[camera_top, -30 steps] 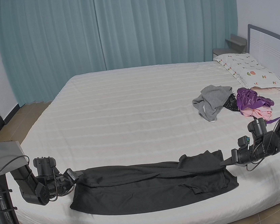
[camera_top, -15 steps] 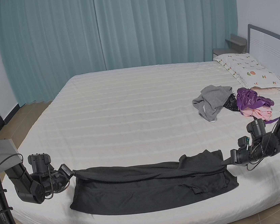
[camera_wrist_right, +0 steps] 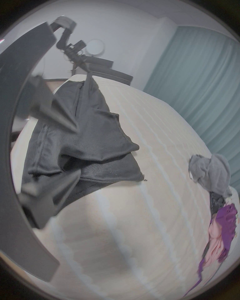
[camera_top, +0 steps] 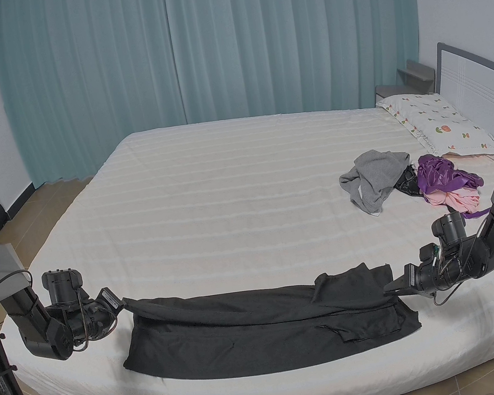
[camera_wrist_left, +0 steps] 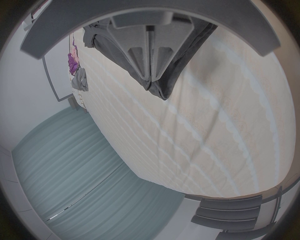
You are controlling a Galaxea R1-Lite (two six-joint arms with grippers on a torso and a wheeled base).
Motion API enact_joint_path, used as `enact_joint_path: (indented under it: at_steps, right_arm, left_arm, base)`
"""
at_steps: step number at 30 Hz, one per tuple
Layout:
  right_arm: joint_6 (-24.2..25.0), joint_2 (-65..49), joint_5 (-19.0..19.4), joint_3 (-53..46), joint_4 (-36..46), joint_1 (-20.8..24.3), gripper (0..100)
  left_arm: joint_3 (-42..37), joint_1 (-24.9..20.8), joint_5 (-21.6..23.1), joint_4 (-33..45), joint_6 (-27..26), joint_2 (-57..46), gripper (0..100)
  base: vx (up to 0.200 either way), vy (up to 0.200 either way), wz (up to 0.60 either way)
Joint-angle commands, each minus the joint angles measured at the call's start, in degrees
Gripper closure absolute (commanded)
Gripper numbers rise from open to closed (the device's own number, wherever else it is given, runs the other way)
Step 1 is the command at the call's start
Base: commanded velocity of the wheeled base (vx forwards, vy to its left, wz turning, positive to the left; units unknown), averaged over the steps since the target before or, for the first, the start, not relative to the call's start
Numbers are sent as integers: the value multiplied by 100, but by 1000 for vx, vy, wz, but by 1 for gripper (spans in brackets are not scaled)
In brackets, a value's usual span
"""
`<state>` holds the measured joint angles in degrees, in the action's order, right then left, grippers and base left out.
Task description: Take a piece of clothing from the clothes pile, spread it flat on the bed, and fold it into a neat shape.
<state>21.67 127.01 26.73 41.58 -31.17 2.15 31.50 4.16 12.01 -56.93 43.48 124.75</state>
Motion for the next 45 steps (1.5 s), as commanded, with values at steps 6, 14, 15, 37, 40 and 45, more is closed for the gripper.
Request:
enact_joint_path:
  at_steps: [6, 14, 15, 37, 40, 45]
  right_arm:
    - [1770, -652, -907, -212, -12, 708, 0]
    - [2719, -555, -1619, -142, 6, 1077, 0]
    - [2763, -502, -1663, -133, 6, 1086, 0]
    - [3071, -212, -2366, -71, 102, 1236, 0]
    - [3080, -238, -2375, -98, 102, 1236, 0]
    - [3097, -203, -2375, -98, 102, 1236, 0]
  left_arm:
    - [-65, -3, 12, -2, 11, -21, 100]
    - [-91, -11, 12, -2, 11, -38, 100]
    - [-91, -11, 12, -2, 11, -38, 100]
    - [-91, -29, 12, -2, 11, -21, 100]
    - [-100, -29, 12, -2, 11, -21, 100]
    - [-91, -29, 3, -2, 11, -21, 100]
  base:
    - [0, 0, 0]
    - [0, 0, 0]
    - [0, 0, 0]
    - [0, 0, 0]
    - [0, 0, 0]
    - [0, 0, 0]
